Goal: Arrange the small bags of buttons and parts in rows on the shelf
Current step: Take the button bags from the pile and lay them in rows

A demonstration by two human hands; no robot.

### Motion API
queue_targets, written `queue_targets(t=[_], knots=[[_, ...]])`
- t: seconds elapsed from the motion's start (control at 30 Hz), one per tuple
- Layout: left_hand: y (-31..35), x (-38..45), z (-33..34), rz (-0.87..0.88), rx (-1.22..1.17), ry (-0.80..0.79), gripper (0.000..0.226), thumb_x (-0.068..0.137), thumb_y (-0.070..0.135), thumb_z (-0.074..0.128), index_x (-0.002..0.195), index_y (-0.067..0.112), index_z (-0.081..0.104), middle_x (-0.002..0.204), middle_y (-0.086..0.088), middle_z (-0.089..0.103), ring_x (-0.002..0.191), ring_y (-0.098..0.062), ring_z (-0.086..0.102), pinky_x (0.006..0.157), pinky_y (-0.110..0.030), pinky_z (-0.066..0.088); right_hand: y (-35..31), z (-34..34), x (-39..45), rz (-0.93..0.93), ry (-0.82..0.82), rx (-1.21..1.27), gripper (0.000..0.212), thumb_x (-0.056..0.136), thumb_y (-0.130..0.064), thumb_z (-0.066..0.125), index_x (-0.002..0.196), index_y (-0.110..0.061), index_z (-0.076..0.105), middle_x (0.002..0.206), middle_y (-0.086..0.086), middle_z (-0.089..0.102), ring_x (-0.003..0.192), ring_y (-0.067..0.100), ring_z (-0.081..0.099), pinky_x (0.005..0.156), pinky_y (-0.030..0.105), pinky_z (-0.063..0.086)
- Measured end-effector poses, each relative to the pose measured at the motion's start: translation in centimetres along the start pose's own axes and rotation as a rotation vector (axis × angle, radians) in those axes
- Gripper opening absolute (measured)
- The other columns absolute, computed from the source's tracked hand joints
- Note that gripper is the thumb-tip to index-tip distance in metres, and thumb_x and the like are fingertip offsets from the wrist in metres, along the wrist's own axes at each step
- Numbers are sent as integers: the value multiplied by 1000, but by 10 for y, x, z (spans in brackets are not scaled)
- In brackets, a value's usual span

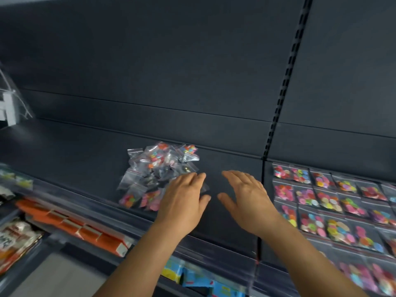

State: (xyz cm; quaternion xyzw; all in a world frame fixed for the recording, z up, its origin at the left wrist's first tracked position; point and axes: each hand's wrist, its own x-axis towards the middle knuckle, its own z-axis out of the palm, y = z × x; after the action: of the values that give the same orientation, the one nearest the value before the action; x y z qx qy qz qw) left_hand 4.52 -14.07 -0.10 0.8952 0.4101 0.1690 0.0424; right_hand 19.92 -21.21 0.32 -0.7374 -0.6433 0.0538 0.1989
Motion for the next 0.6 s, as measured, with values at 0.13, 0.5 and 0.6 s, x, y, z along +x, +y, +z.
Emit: queue_targets(t=[0.13, 0.5, 0.6], knots=[[-56, 11, -5, -45, -9, -28, 57, 95, 39, 46, 146, 20, 28, 148, 2, 37, 135, -17, 32, 112, -31, 26, -36, 22, 36, 7, 0, 22, 55, 96, -39, 43, 146, -23, 26, 150, -6, 31, 140, 15, 23, 114, 31, 16], [-145, 69, -1, -182, -43, -56, 48, 100, 30, 37, 145, 15, 31, 148, -4, 36, 136, -22, 31, 113, -34, 26, -75, 56, 124, -9, -76, 56, 49, 98, -31, 41, 145, -20, 32, 149, 0, 35, 138, 21, 29, 114, 35, 24], [-155, 82, 5, -227, -50, -92, 47, 99, 33, 39, 143, 15, 36, 145, -3, 40, 134, -22, 35, 111, -35, 29, -76, 66, 146, -12, -103, 78, 48, 98, -31, 42, 144, -21, 34, 148, 0, 37, 138, 21, 28, 114, 36, 23]])
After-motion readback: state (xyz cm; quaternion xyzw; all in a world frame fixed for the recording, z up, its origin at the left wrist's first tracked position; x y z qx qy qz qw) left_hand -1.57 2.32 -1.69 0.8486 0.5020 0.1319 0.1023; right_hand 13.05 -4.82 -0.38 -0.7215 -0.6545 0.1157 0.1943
